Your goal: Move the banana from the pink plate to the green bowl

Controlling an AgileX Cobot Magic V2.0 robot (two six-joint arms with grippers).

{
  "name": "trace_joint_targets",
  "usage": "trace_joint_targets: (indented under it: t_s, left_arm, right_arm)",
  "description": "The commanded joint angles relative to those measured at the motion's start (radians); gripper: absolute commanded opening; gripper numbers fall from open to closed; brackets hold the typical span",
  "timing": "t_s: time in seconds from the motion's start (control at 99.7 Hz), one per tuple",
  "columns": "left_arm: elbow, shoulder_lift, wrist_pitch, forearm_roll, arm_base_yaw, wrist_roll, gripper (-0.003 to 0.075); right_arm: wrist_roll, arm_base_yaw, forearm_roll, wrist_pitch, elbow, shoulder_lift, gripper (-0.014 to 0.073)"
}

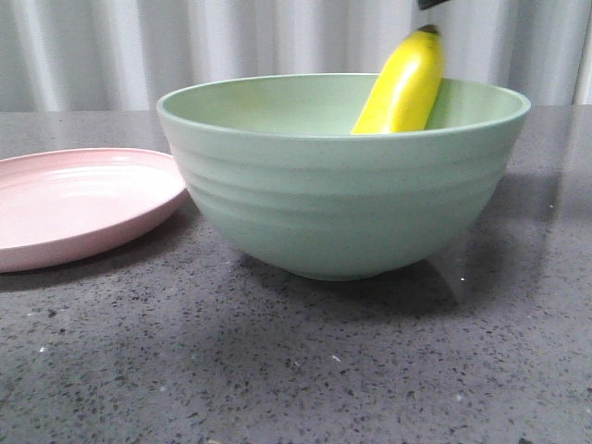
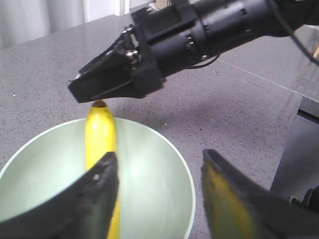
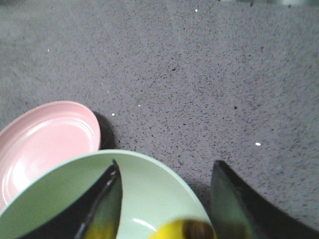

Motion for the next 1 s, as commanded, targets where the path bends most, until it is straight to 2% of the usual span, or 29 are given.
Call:
trace_joint_targets:
  t_s: [0.0, 0.13, 0.201, 0.351, 0.502, 0.702, 0.993]
  left_arm:
    - [-0.036, -0.022, -0.080, -0.021, -0.002, 0.001, 0.0197]
    - [-0.035, -0.024, -0.080, -0.003, -0.002, 0.001, -0.0006]
    - [-0.028, -0.028, -0.072, 0.027, -0.002, 0.001, -0.0020]
    - [0.017, -0.067, -0.117, 0.070, -0.002, 0.001, -0.0020]
    - [0.112, -0.153, -0.210, 0.092, -0.002, 0.001, -0.0020]
    - [0.290, -0.346, -0.337, 0.094, -0.002, 0.001, -0.0020]
    - [0.555, -0.643, -0.380, 0.096, -0.002, 0.001, -0.0020]
  right_arm:
    - [-0.017, -0.005, -0.044, 0.016, -0.038, -0.067, 0.0229]
    - [-0.017, -0.005, -0.061, 0.048, -0.036, -0.111, 0.0014]
    - [-0.017, -0.005, -0.069, 0.046, -0.034, -0.132, -0.0071]
    - [-0.053, -0.003, -0.069, -0.055, 0.013, -0.193, -0.0062]
    - [-0.070, -0.001, -0.069, -0.163, 0.135, -0.311, -0.0063]
    - [-0.125, -0.001, -0.069, -0.277, 0.313, -0.513, -0.0064]
    - [-0.146, -0.001, -0.069, -0.354, 0.558, -0.871, -0.0064]
